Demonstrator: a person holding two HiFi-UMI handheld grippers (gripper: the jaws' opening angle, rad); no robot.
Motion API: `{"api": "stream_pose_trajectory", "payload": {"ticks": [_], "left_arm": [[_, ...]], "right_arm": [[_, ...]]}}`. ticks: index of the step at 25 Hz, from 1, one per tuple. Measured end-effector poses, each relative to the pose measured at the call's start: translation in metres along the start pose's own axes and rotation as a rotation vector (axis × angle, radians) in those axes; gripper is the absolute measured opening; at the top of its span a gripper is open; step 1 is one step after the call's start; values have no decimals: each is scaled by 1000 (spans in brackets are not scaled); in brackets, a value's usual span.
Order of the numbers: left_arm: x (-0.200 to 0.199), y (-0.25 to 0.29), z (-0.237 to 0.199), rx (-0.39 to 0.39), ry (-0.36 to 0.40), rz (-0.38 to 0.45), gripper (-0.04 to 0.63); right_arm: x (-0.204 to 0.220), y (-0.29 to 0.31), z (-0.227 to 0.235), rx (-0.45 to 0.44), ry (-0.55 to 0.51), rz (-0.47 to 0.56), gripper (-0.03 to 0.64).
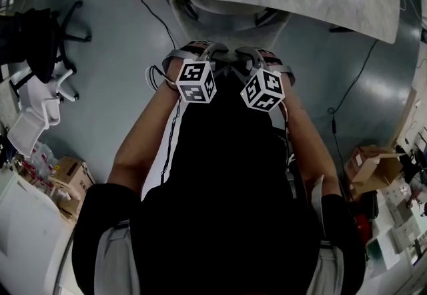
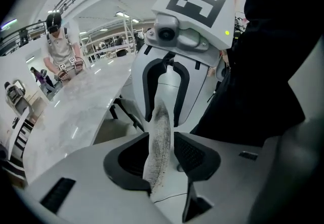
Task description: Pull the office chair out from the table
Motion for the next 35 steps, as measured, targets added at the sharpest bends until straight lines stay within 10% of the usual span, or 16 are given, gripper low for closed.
{"api": "stream_pose_trajectory", "payload": {"ticks": [35], "left_arm": [[7,28,-3,-6,12,-126,91]], "right_arm": [[8,24,-10,32,16,-62,104]]}}
Point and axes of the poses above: the fingertips, and each gripper's own axes: y forward along the fingers, z to its right, x out of its underside, the point moved 7 cm from there along -y, backward along the fingers, and after that the axes turned 15 degrees about x, right-handed, at the moved point
